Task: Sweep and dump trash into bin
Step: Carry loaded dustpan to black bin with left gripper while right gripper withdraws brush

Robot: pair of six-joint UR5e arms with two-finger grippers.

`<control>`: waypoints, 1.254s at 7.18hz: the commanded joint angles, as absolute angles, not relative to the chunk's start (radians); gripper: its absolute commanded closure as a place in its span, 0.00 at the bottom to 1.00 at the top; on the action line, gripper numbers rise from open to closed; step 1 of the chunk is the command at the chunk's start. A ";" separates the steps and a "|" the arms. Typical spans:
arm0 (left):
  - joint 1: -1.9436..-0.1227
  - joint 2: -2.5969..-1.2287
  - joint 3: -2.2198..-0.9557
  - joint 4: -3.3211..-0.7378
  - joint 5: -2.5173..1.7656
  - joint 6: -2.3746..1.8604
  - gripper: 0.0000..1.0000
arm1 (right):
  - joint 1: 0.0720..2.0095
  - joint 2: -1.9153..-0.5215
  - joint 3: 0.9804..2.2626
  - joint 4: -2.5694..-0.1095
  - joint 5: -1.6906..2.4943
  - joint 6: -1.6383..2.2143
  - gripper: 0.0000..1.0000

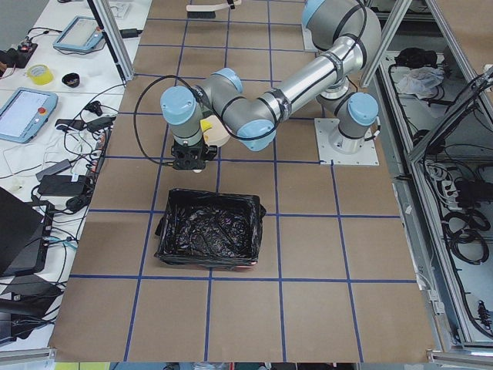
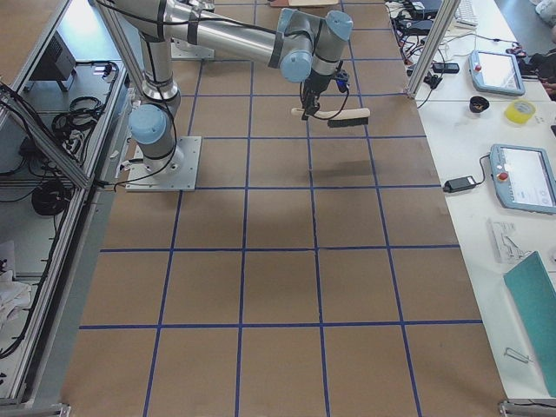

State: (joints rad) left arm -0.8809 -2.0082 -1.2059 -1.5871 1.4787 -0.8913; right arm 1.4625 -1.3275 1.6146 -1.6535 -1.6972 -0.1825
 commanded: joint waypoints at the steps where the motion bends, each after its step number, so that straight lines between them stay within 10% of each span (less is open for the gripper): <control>1: -0.819 -2.098 -1.054 -1.641 1.486 -0.789 1.00 | 1.349 -1.289 1.621 -1.706 -1.698 -0.289 1.00; 9: -0.614 -2.313 -0.715 -1.644 1.565 -0.545 1.00 | 1.281 -1.189 1.644 -1.790 -1.732 -0.262 1.00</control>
State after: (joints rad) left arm -0.6441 -2.2887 -0.7510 -1.6500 1.5577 -0.5787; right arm 1.2992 -1.2139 1.6426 -1.7899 -1.7316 -0.2815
